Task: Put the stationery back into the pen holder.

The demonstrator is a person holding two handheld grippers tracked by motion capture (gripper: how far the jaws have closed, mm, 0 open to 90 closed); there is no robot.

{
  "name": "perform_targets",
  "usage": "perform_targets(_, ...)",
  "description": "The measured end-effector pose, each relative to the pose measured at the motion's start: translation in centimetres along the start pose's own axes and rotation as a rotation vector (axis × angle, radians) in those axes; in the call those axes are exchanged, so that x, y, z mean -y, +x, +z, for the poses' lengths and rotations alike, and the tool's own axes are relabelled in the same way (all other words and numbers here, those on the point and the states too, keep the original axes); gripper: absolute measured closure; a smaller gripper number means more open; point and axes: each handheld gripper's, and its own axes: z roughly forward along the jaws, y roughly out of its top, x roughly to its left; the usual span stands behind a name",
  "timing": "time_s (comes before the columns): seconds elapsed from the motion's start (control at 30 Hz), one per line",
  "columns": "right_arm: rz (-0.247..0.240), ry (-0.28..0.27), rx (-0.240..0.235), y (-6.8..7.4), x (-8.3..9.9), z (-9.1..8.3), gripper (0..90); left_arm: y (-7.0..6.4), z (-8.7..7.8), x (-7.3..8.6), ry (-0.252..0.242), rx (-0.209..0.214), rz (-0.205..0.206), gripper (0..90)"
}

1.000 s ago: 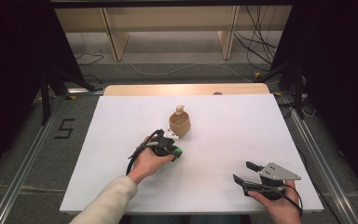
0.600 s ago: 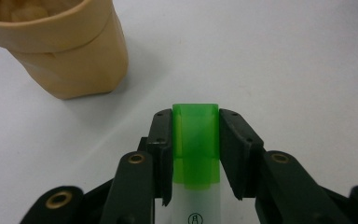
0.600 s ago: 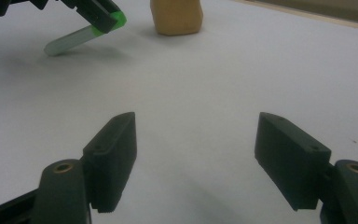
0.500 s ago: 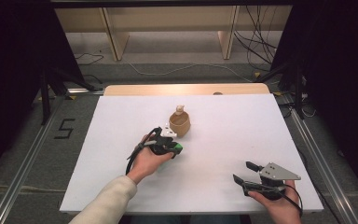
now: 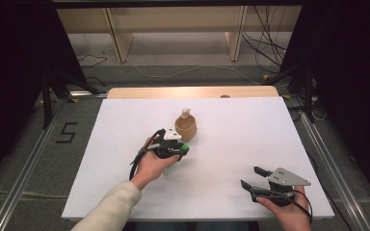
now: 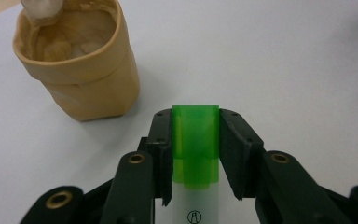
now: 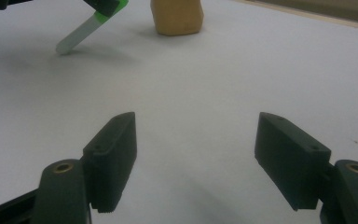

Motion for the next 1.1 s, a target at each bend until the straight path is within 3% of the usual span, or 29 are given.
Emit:
perform_targets(0.63, -0.003, -0.004, 0.000, 0.0, 0.0, 0.0, 30.3, 0.2, -1.0, -0.5, -0.120, -0.035, -0.002, 67.1)
perform_targets(0.93, -0.007, -0.007, -0.001, 0.0, 0.0, 0.0, 30.3, 0.3, -1.3, -0.6, -0.154, -0.056, 0.013, 67.1)
perform_targets(1.1, -0.003, -0.007, -0.004, 0.0, 0.0, 0.0, 30.3, 0.2, -1.4, -0.6, -0.199, -0.072, 0.032, 67.1)
